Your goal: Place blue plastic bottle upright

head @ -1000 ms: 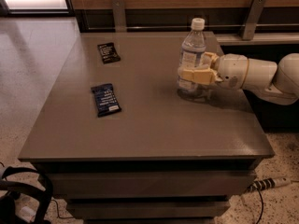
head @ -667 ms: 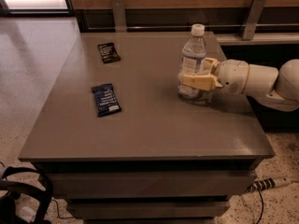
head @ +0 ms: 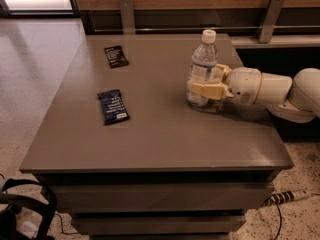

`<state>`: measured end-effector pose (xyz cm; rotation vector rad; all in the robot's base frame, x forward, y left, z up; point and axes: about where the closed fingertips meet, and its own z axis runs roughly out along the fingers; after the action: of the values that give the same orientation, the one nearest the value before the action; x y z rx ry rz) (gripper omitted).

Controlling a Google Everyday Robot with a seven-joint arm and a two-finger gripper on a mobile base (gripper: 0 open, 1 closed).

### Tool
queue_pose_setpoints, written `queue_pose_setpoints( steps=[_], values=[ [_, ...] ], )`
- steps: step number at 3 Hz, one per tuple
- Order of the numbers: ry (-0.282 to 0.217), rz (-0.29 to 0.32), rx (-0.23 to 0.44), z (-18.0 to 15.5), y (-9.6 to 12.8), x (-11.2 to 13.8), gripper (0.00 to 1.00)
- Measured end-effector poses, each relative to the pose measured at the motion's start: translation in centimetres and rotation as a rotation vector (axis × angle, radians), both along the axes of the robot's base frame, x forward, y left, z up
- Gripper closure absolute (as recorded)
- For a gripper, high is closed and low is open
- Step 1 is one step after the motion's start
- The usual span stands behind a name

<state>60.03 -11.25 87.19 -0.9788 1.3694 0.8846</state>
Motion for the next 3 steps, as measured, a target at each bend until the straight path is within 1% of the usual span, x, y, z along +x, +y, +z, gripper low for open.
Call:
queue_pose_setpoints(
  steps=[1, 3],
  values=[
    [0.000, 0.000, 0.000, 0.23, 0.01, 0.00, 0.85],
    [0.000, 0.001, 0.000, 0.30, 0.03, 0.00, 0.38]
  ],
)
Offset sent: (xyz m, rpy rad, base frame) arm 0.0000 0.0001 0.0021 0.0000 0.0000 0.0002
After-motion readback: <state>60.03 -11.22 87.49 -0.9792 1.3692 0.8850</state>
